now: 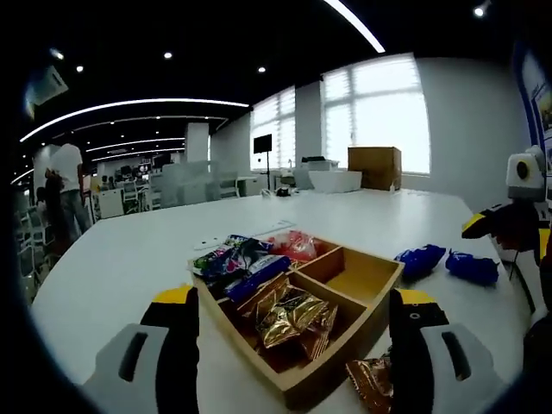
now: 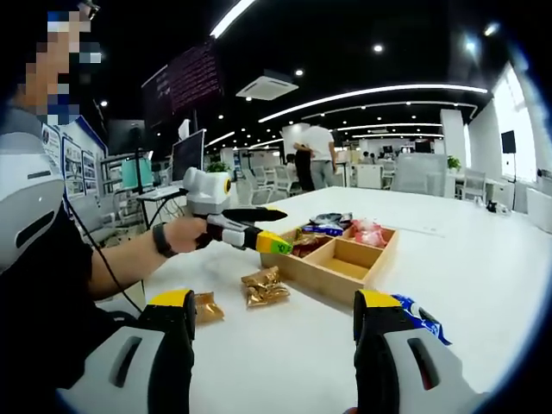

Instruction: Pick up the scattered marshmallows, QQ candies, Oreo cookies, and mixed nuts on the table and sort them into separate containers

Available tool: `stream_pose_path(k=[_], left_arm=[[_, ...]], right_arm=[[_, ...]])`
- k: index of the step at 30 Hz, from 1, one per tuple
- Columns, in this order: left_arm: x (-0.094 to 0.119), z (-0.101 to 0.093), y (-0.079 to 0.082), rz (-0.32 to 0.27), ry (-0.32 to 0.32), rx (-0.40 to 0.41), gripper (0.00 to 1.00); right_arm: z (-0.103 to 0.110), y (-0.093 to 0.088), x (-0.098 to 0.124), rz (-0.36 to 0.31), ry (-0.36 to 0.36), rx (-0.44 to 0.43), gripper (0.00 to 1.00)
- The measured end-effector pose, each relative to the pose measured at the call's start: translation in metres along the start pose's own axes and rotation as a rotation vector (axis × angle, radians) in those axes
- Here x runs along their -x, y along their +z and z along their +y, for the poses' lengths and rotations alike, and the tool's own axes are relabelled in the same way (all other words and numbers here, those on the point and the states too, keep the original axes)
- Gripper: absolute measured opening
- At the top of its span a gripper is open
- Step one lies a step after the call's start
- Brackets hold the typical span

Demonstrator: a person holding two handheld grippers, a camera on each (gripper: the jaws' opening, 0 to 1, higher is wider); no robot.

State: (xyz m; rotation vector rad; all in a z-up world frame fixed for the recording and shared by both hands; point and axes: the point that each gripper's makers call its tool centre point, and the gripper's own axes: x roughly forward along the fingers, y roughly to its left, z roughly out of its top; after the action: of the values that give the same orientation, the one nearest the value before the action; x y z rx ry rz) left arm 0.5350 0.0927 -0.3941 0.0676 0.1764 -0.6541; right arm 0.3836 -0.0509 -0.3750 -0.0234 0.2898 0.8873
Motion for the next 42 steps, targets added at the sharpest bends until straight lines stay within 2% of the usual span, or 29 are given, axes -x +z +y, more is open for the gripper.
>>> stream_pose_path(k=[10, 20, 29, 37, 42], left_arm=[[0.015, -0.001, -0.002, 0.004, -0.002, -0.014, 0.97], [0.034, -0.003, 0.007, -0.012, -0.002, -0.021, 0.97], [0.052, -0.013, 0.007, -0.007, -0.011, -0.049, 0.97], [0.071, -0.012, -0.002, 0.015, -0.004, -0.073, 0.97], [0.083, -0.01, -0.009, 0.024, 0.001, -0.058, 0.97]], right_arm=[[0.0, 0.0, -0.001, 0.007, -0.005, 0.011, 0.71], [-0.002, 0.003, -0.001, 0.006, 0.0, 0.014, 0.71], [-0.004, 0.004, -0.002, 0.006, 0.001, 0.019, 0.71], [-0.005, 0.004, -0.002, 0.011, 0.001, 0.022, 0.71], [-0.004, 0.005, -0.001, 0.011, 0.002, 0.027, 0.71]])
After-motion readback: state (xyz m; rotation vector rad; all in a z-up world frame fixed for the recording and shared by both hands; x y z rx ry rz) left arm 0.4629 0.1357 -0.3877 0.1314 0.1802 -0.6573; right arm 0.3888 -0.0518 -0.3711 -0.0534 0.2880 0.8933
